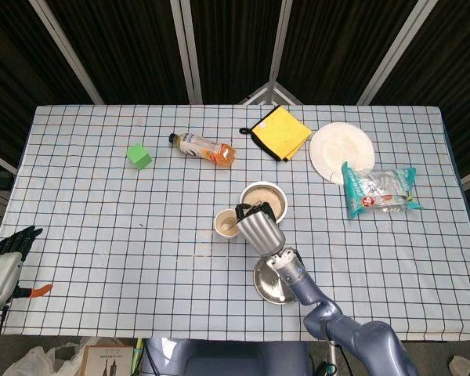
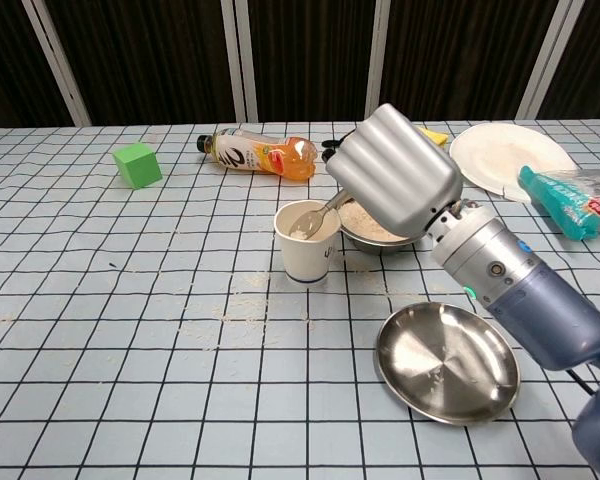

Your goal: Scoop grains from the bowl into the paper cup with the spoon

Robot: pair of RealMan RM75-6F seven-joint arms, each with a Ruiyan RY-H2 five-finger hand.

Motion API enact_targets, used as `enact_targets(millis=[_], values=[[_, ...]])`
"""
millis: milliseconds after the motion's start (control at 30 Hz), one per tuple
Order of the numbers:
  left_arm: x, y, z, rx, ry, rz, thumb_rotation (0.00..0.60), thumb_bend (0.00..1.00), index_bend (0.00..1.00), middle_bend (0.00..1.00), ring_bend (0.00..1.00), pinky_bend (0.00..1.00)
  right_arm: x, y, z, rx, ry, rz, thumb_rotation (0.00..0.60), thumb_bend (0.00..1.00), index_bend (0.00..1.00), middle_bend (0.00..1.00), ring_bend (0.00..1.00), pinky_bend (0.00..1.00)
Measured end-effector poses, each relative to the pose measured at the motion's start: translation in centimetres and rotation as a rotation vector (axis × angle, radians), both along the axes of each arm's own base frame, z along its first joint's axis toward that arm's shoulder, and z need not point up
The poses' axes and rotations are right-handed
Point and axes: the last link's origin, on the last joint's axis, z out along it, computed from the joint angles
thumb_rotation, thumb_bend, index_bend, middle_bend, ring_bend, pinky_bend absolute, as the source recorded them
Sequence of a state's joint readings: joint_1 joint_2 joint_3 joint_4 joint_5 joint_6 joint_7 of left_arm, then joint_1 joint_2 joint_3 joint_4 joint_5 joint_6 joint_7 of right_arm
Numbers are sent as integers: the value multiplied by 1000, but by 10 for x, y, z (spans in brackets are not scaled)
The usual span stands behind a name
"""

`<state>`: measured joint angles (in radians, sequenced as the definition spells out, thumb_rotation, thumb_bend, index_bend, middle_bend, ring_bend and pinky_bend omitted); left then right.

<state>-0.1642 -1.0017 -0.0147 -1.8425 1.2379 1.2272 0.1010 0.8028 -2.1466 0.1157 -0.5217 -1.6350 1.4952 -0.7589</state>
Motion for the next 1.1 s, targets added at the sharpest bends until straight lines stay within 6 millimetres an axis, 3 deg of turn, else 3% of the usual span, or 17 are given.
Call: enact_targets(millis=[533, 767, 1100], values=[[1, 0, -1, 3, 6, 1, 600, 0, 0, 0, 0, 0, -16, -2, 12, -10, 2, 47, 600, 498, 638, 945, 997, 1000], [1, 0, -1, 1, 8, 5, 600, 0, 0, 0, 0, 0, -23, 2, 8, 15, 0, 39, 600, 498, 638, 945, 996, 1000], [1, 0, -1, 2, 5, 6, 600, 0, 0, 0, 0, 0, -11, -1, 12, 23, -74, 76, 600, 498, 632, 945, 988, 1000]])
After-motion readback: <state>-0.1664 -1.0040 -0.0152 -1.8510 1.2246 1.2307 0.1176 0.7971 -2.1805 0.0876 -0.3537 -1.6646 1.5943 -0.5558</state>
